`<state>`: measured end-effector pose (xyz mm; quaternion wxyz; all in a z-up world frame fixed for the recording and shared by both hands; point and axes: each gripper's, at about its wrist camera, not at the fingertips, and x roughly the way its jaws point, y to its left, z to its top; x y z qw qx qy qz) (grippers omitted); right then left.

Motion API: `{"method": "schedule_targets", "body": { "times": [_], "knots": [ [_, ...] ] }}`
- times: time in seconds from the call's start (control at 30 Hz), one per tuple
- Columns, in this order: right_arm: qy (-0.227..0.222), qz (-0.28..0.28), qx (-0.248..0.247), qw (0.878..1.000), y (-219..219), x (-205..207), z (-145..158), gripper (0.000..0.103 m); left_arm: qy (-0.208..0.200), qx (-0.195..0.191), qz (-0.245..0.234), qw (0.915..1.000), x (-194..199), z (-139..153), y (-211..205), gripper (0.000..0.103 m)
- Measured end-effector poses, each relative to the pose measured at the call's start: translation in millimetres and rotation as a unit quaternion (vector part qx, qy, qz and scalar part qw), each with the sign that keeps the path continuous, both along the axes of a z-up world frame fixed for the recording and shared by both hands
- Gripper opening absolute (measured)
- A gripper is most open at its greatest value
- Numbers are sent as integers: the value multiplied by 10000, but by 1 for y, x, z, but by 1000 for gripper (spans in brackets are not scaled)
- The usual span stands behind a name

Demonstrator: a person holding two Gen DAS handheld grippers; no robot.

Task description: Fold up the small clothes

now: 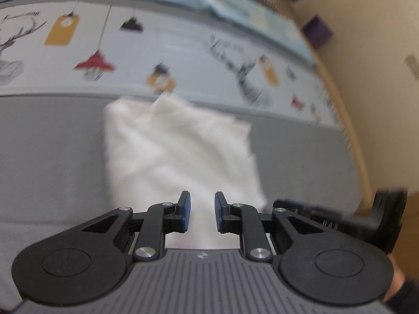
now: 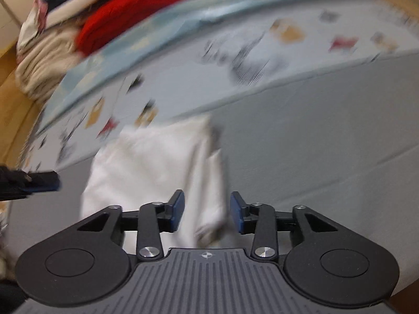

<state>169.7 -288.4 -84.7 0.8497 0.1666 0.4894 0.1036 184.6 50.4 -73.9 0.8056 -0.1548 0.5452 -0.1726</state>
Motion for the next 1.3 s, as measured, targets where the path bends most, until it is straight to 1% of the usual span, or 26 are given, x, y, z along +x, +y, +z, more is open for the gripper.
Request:
{"method": "schedule_targets", "body": {
  "times": [0.07, 0.13, 0.2, 0.27, 0.3, 0.33, 0.37, 0.4, 0.43, 0.5, 0.57, 0.63, 0.67, 0.73, 0.77, 0.83, 0.87, 0.9, 0.93, 1.0, 1.03, 1.07, 1.13, 1.2, 1.3],
  "knots": [
    [279, 252, -53, 9993, 19, 3, -9, 46, 0, 34, -81, 10000, -7, -7, 13, 20],
    [408, 407, -250, 9980, 36, 5, -15, 46, 107, 25, -148, 9998, -16, -17, 27, 20],
    [588, 463, -279, 9968, 46, 6, -22, 46, 106, 141, -234, 9996, -21, -21, 33, 20],
    [805, 514, -239, 9951, 53, 8, -28, 46, 124, 103, -329, 9993, -22, -24, 36, 20],
    [815, 583, -306, 9945, 57, 7, -28, 46, 115, 78, -397, 9991, -21, -25, 34, 20],
    [789, 672, -399, 9938, 61, 6, -27, 42, 98, 65, -472, 9988, -21, -25, 31, 20],
    [739, 763, -488, 9932, 64, 4, -25, 29, 102, 59, -548, 9984, -21, -26, 29, 20],
    [689, 827, -523, 9928, 64, 3, -22, 20, 123, 68, -619, 9980, -20, -28, 25, 20],
    [594, 857, -523, 9932, 63, 0, -17, 6, 134, 90, -682, 9975, -21, -30, 19, 20],
    [394, 829, -371, 9951, 54, -2, -6, 4, 172, 138, -872, 9960, -21, -36, 8, 20],
    [115, 798, -157, 9966, 42, -7, 9, 4, 271, 259, -1107, 9932, -20, -47, -5, 20],
    [-60, 790, -143, 9968, 33, -12, 18, 4, 386, 501, -1324, 9892, -21, -59, -17, 20],
    [-26, 768, -253, 9967, 29, -13, 19, 3, 482, 634, -1425, 9866, -21, -67, -22, 20],
    [236, 753, -661, 9947, 25, -13, 10, 3, 725, 1012, -1613, 9790, -21, -82, -32, 20],
    [380, 786, -758, 9933, 24, -12, 6, 3, 740, 1173, -1707, 9755, -22, -86, -37, 20],
    [604, 892, -867, 9904, 25, -9, -3, 4, 728, 1222, -1814, 9731, -22, -87, -40, 20],
    [557, 834, -880, 9911, 23, -8, -2, 4, 703, 1185, -1810, 9738, -21, -85, -39, 20],
    [401, 696, -848, 9932, 20, -7, 0, 5, 644, 1093, -1771, 9760, -20, -80, -37, 20],
    [171, 507, -710, 9960, 15, -5, 6, 6, 567, 974, -1710, 9788, -19, -75, -33, 21],
    [-169, 141, -349, 9991, 6, 1, 13, 15, 430, 759, -1529, 9844, -16, -66, -23, 23],
    [-288, -25, -205, 9994, 3, 4, 15, 25, 379, 702, -1428, 9865, -15, -63, -18, 23],
    [-385, -188, -75, 9991, 1, 7, 15, 29, 336, 674, -1320, 9884, -14, -61, -13, 23],
    [-417, -416, 49, 9983, 1, 17, 9, 31, 255, 638, -1111, 9914, -11, -57, -2, 23],
    [-217, -573, 53, 9981, 4, 31, -1, 31, 190, 581, -959, 9935, -8, -53, 9, 23],
    [-123, -772, 45, 9969, 11, 51, -13, 33, 131, 523, -725, 9959, -6, -48, 23, 23]
  ]
}}
